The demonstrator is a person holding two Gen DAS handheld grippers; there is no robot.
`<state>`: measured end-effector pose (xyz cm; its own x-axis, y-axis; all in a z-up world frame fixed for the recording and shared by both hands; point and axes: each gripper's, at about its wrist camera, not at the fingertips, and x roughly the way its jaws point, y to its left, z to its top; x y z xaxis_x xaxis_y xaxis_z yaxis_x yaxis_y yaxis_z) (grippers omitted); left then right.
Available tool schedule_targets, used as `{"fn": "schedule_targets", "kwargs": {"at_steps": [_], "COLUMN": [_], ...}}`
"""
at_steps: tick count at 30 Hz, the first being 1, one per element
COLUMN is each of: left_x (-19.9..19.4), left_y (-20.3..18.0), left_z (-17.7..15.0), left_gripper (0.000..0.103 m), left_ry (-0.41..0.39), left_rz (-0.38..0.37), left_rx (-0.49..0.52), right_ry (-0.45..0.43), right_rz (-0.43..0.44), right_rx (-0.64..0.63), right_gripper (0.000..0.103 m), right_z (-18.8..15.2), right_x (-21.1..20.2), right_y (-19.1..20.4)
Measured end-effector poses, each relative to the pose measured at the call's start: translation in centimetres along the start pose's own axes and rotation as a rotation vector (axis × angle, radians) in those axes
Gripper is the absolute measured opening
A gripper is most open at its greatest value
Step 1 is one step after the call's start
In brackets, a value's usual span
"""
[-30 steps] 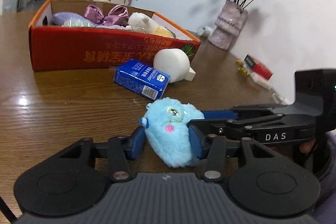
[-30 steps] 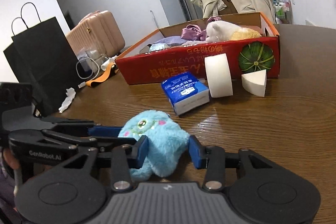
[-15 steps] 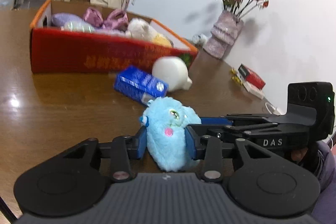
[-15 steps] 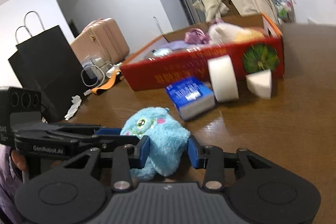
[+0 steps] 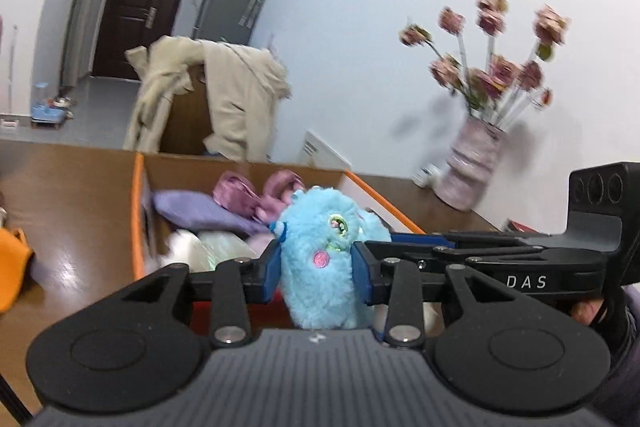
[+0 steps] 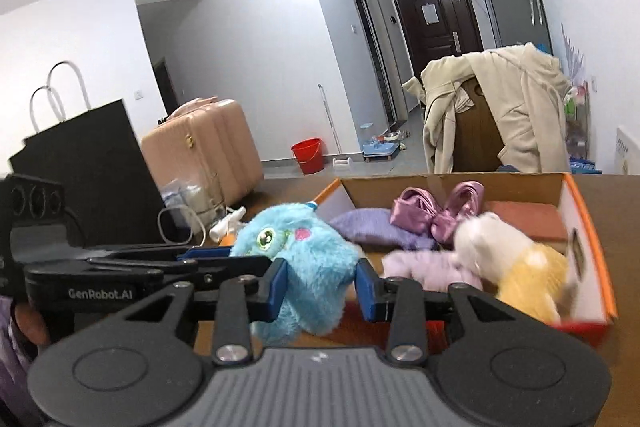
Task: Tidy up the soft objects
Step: 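Carry the blue plush into the box and open both grippers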
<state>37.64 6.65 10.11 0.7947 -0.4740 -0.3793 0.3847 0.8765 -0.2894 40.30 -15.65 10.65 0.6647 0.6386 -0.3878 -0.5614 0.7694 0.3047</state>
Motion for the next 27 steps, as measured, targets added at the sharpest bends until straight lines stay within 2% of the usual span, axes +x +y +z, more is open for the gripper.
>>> {"fn": "schedule_targets", "kwargs": {"at_steps": [3,7,10,13,15,18,22,27], "left_x": [1.0,2.8,4.2,5.3,5.7,5.5,4.6,1.9], "left_y": [1.3,3.4,4.3,5.5,5.7,5.5,4.7,2.1], "left_z": [0.8,1.8,1.6,0.9,0.4,0.2,0.3,0.5], "left_gripper": [0.037,0.036,0.036,0.036,0.036,0.038,0.043,0.05], "left_ry": [-0.011,0.016,0.064,0.137,0.15,0.15,0.132,0.095], "left_rz": [0.05,0.117,0.175,0.187,0.205,0.22,0.233,0.223], "left_rx": [0.01,-0.006,0.015,0.007,0.019,0.045,0.05,0.065], "right_ry": [0.001,0.035,0.077,0.144,0.184,0.203,0.177,0.128], "right_rz": [0.004,-0.001,-0.016,-0.016,-0.019,-0.017,-0.038,-0.057], "right_rx": [-0.006,-0.011,-0.025,-0.029,-0.043,-0.046,-0.064,-0.085], "right_gripper": [0.036,0.035,0.035,0.035,0.034,0.031,0.032,0.035], "right_z": [1.2,2.2,1.7,0.9,0.2,-0.1,0.1,0.4], "right_x": [2.8,6.7,9.0,10.6,11.3,11.4,10.2,6.2], "right_y": [-0.3,-0.6,-0.5,-0.9,-1.0,-0.9,-0.6,0.5]}}
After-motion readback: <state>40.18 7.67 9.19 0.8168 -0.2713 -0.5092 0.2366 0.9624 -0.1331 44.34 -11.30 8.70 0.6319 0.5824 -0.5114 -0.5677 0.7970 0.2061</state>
